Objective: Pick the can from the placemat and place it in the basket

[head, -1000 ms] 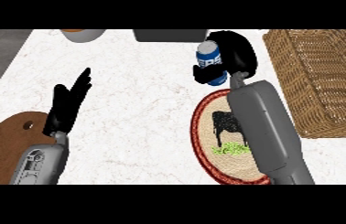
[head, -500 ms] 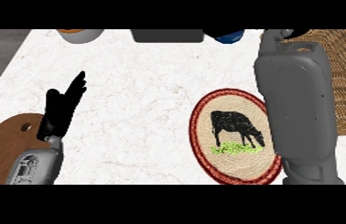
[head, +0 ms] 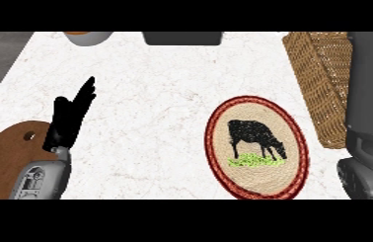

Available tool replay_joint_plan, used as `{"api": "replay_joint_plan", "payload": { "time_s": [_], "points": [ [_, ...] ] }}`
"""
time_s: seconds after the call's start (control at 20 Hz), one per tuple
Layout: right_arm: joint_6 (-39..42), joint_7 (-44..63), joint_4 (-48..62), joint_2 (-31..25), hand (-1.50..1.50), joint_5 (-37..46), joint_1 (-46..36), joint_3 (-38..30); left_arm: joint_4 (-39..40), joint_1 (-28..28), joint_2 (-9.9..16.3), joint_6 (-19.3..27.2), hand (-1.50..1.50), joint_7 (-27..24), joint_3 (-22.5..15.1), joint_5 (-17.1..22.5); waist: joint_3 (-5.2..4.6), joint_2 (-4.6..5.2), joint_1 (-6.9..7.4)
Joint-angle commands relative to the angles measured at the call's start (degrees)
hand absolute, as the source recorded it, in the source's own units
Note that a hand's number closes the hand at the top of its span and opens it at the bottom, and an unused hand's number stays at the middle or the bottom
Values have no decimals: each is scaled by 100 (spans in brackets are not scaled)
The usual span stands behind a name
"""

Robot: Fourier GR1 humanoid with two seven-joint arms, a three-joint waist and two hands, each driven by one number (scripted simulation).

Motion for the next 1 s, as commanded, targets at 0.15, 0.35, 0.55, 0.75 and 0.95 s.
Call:
{"api": "replay_joint_plan", "payload": {
  "time_s": [0.15,0.35,0.55,0.75,0.95],
  "points": [
    [576,-209,1239,-1160,150,691,-356,296,6,-153,-21,-22,0,28,16,19,-3,38,33],
    [772,-763,1693,-1777,150,997,50,504,119,-138,-1,-37,0,-41,47,9,0,46,15],
    [747,-1175,2388,-2237,150,1024,85,325,-270,-51,-4,-20,0,214,-5,-15,4,34,59],
    [457,-1729,2329,-2561,150,1004,660,221,130,-324,121,-118,0,258,215,94,5,20,-60],
    [304,-2637,2912,-3084,150,887,752,-13,-106,-283,40,-99,0,327,71,4,9,31,-9]
  ]
}}
